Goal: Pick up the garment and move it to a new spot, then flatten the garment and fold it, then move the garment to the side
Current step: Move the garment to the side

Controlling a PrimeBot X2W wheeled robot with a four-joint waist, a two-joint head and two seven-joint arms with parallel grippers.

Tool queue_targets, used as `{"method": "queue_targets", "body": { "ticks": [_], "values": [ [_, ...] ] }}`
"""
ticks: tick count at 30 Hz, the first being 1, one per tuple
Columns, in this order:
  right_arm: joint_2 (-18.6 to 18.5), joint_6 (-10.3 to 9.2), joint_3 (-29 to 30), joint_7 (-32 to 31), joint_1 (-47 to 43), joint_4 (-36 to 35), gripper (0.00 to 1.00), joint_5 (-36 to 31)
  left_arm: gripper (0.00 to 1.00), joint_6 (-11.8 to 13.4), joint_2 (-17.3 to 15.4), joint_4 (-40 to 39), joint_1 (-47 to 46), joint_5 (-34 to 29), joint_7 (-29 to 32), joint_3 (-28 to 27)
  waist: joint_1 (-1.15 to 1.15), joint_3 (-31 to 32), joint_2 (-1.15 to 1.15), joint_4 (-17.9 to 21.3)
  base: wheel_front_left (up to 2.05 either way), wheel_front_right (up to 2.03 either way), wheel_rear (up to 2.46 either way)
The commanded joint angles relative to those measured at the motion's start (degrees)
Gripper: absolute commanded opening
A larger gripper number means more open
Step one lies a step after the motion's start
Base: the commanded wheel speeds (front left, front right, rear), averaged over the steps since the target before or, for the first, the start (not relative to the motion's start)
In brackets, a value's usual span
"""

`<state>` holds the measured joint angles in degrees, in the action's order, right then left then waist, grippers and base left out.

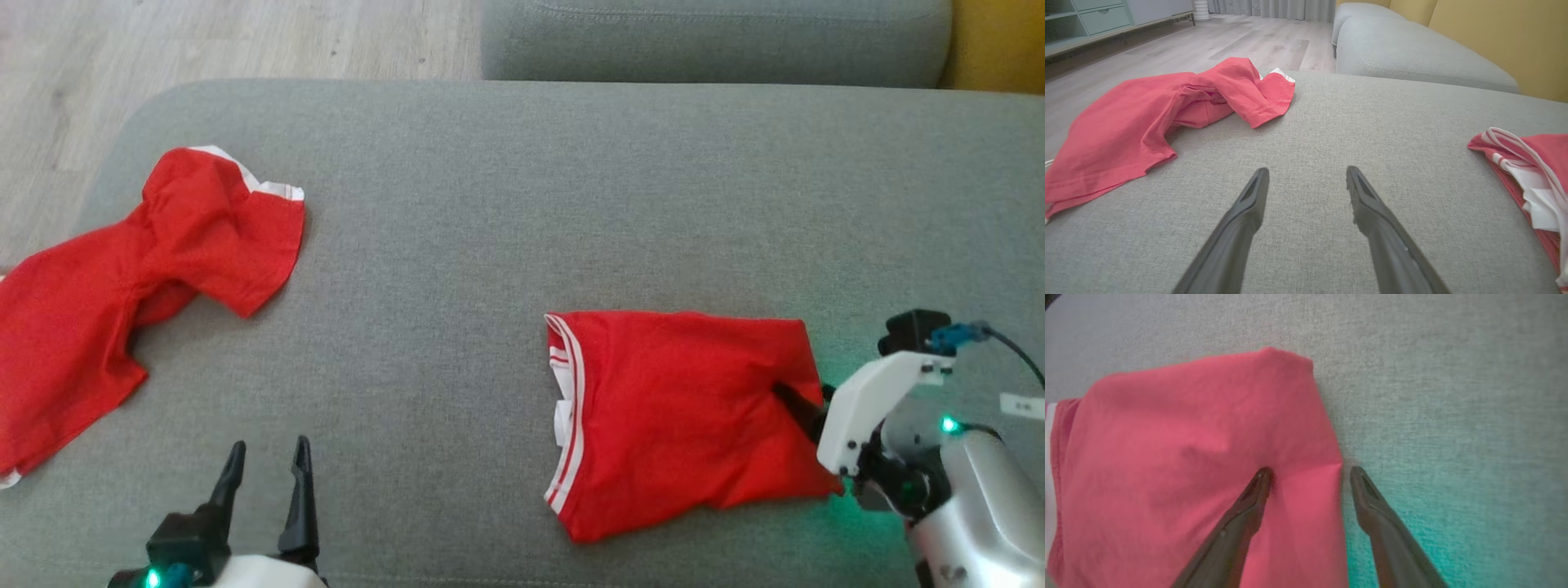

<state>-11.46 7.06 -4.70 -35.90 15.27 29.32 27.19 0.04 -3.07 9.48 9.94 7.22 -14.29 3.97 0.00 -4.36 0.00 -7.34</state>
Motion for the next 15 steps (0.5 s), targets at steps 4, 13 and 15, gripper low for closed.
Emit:
{"method": "queue_targets", "body": {
  "ticks": [4, 13, 15],
  "values": [
    [0.06, 0.43, 1.19, 1.76, 6.09, 0.98, 0.0, 1.66, 1.0, 1.0, 0.19, -2.76, -3.53, 0.18, -0.71, -0.67, 0.0, -1.32, 0.0, 0.61, 0.0, 0.0, 0.0],
    [-8.08, 0.43, 9.25, 16.03, 19.91, 7.19, 0.0, -6.5, 1.0, 2.15, 0.19, -6.97, -4.92, -0.1, -0.71, 0.92, 0.0, -6.82, 0.0, 6.78, 0.0, 0.0, 0.0],
    [-10.84, 0.43, 12.05, 18.79, 23.33, 9.74, 0.0, -8.71, 1.0, 2.13, 0.19, -7.67, -5.2, -0.55, -0.71, 1.64, 0.0, -8.37, 0.0, 7.69, 0.0, 0.0, 0.0]
  ]
}}
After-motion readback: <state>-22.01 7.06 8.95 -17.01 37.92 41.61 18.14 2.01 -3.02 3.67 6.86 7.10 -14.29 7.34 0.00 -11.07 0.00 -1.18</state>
